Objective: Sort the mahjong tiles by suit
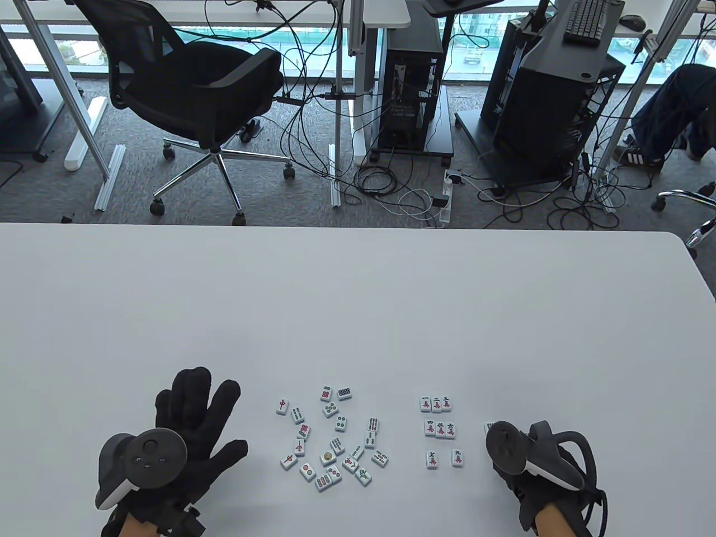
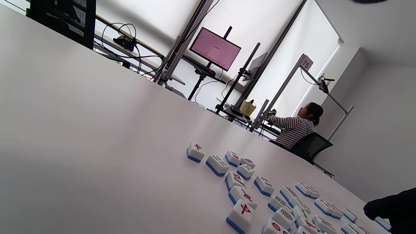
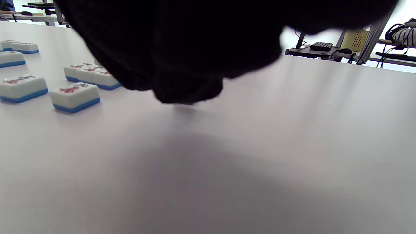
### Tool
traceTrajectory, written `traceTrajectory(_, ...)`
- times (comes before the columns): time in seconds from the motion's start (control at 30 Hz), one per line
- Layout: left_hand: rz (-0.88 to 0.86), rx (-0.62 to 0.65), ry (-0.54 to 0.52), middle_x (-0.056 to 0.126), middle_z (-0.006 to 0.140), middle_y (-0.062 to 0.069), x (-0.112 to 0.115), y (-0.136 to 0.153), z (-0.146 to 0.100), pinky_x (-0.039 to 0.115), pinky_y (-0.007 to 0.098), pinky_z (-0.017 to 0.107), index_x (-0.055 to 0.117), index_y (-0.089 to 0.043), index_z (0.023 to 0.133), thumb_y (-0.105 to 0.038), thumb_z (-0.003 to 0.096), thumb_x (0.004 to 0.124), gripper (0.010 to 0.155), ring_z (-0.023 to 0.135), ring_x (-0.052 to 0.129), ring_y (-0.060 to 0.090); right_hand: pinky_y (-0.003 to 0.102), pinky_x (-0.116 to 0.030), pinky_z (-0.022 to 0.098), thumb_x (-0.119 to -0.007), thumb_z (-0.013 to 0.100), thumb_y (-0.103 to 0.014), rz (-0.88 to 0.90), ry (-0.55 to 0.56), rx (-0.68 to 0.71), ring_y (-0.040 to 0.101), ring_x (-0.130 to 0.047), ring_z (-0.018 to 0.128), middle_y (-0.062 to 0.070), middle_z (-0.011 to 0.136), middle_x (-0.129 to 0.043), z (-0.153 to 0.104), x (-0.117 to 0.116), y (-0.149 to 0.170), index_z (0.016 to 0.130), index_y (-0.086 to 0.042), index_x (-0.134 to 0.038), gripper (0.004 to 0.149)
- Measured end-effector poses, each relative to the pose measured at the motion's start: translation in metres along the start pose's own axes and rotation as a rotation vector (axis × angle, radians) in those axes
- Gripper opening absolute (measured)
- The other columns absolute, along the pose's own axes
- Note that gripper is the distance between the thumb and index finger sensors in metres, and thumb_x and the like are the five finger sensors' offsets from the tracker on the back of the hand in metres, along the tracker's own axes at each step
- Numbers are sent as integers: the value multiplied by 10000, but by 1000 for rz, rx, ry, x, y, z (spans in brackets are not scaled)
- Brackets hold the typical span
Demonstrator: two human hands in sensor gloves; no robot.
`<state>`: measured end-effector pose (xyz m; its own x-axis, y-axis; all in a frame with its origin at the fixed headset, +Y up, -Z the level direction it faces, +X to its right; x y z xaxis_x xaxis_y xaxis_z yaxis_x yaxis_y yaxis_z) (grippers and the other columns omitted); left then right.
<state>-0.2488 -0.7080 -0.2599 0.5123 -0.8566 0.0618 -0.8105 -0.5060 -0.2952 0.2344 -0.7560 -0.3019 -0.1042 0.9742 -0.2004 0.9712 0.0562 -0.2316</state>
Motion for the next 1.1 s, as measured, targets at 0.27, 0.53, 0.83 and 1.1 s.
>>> traceTrajectory(0.27, 4, -14, 18, -167, 1084, -167, 4, 2, 1, -57, 549, 734, 142, -461, 1093, -756, 446, 554, 822, 1075, -174, 171, 276, -832, 137, -875, 414, -332, 19, 1, -8, 118, -911, 178, 40, 476, -971, 0, -17, 4, 919, -88, -763, 572)
traceTrajectory(0.53, 4, -18, 24, -164, 1086, -167, 5, 3, 2, -55, 549, 734, 146, -461, 1093, -756, 446, 555, 821, 1076, -171, 173, 279, -833, 141, -869, 417, -332, -12, 15, 5, 120, -913, 183, 39, 482, -970, 3, -19, -4, 923, -94, -759, 570)
traceTrajectory(0.83, 3, -16, 26, -163, 1086, -166, 5, 2, 2, -54, 549, 735, 146, -460, 1094, -755, 447, 555, 820, 1076, -169, 173, 280, -833, 141, -860, 421, -330, -40, 21, -8, 122, -914, 183, 39, 483, -970, 3, -20, -6, 925, -85, -750, 571)
traceTrajectory(1.1, 0, -12, 22, -164, 1086, -166, 5, 2, 2, -55, 549, 735, 146, -462, 1093, -756, 446, 555, 820, 1076, -170, 172, 298, -839, 163, -856, 423, -344, -54, 20, -36, 150, -930, 211, 59, 527, -973, 1, -13, -7, 947, -98, -740, 590)
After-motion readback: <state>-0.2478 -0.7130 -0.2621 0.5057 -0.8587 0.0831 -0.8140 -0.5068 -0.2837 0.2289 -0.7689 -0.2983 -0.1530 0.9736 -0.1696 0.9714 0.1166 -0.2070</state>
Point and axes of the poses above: the tracker on the back of each hand, its own y axis roughly to the little-finger side, its own z axis roughly from the wrist to the fingertips, x = y × z, the point moved 5 cm from there along z, roughly from the wrist to the fingertips
